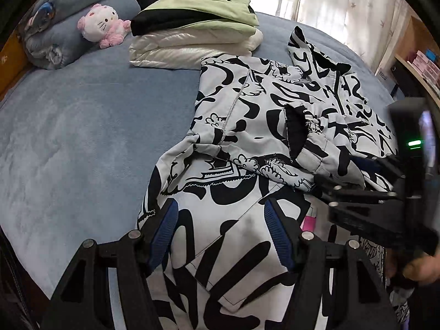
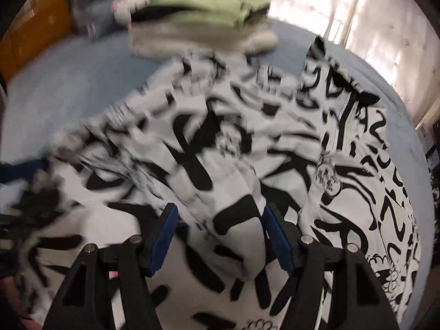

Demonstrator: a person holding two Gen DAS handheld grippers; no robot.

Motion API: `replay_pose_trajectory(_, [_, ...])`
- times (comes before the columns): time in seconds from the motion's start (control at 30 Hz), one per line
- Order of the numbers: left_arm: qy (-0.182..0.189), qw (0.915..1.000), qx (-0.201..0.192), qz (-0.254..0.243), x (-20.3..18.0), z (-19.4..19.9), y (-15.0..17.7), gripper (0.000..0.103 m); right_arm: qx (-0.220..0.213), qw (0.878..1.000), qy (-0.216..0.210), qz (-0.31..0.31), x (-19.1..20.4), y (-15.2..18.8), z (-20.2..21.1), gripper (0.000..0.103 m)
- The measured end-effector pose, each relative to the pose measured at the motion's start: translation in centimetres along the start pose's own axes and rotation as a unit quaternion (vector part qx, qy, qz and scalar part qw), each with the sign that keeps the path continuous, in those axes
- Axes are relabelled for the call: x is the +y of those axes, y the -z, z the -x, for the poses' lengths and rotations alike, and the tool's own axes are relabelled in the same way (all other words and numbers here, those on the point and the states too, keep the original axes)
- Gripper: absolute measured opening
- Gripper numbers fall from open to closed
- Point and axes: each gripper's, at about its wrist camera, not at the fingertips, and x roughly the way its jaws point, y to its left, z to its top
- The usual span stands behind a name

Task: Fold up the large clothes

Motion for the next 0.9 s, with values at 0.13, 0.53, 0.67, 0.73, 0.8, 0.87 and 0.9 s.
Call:
replay_pose_trajectory(0.13, [0.0,1.0,0.001,0.004,0.2,-0.1,0.0,0.064,0.007,1.0,-0.01,-0.016,-0.6,0.2,-0.9,0.058])
replay_pose_trajectory(0.53, [0.011,0.9998,-0.011,-0.015,-1.5,0.8,0.4,0.064,-0.161,0.917,-0.095,-0.353,-13.9,4.1,8.0,0.014])
replay_pose_trajectory(0.67, [0.017,0.9995,-0.008,-0.027,-2.0,0.9,0.4,0.064,-0.048,0.894,-0.082,-0.439,-16.5,10.3,4.0,0.033])
replay_pose_trajectory(0.73, [0.021,0.999,-0.006,-0.04,-2.4,1.0,0.0,0.064,-0.019,0.887,-0.097,-0.452,-17.3,13.1,2.9,0.033])
replay_pose_trajectory(0.8, [0.021,0.998,-0.009,-0.059,-2.6,0.9,-0.7,0.064,-0.013,0.886,-0.106,-0.452,-18.0,14.3,3.0,0.033])
replay_pose_trajectory(0.87, [0.02,0.9964,-0.013,-0.081,-2.9,0.6,-1.9,0.068,-0.021,0.886,-0.107,-0.45,-19.1,14.4,3.6,0.038])
replay_pose_trajectory(0.9, [0.02,0.9959,-0.013,-0.087,-2.9,0.3,-2.7,0.071,-0.028,0.886,-0.109,-0.45,-19.6,14.1,3.9,0.041])
